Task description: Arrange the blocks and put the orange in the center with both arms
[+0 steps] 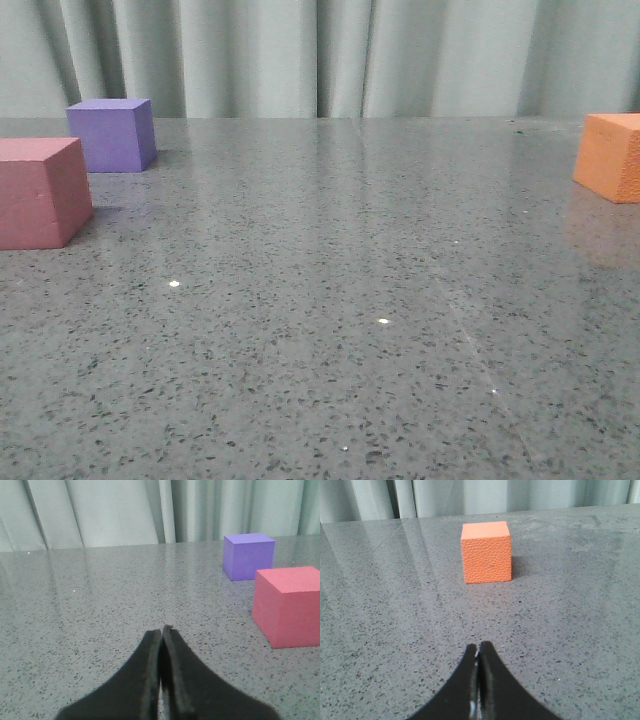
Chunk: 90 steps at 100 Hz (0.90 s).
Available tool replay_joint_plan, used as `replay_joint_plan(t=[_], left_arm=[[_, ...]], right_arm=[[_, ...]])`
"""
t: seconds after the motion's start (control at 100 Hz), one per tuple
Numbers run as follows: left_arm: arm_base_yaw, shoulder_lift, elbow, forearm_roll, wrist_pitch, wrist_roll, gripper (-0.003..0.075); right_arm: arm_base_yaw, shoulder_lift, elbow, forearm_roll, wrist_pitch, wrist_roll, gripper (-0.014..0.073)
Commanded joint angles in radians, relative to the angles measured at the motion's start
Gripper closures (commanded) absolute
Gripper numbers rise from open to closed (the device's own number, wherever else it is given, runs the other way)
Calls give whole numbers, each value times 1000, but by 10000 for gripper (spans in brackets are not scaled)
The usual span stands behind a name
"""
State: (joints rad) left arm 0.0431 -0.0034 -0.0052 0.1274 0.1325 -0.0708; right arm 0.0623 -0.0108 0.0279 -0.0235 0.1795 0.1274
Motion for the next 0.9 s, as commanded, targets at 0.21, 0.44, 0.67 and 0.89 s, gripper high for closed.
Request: replay_joint_plan(t=[0.21, 0.44, 0.67, 0.89], left_arm=[[1, -32, 55, -8, -75, -9, 731], [1, -32, 55, -8, -75, -9, 730], [1, -32, 55, -8, -75, -9, 730], [1, -32, 55, -8, -75, -9, 730]], right_arm=[[-7, -19, -27, 0, -310, -10, 661], [-7, 110, -317, 60, 115, 6, 661], [-7, 508, -671, 59, 316, 6, 661], [-7, 844, -947, 57, 359, 6, 661]])
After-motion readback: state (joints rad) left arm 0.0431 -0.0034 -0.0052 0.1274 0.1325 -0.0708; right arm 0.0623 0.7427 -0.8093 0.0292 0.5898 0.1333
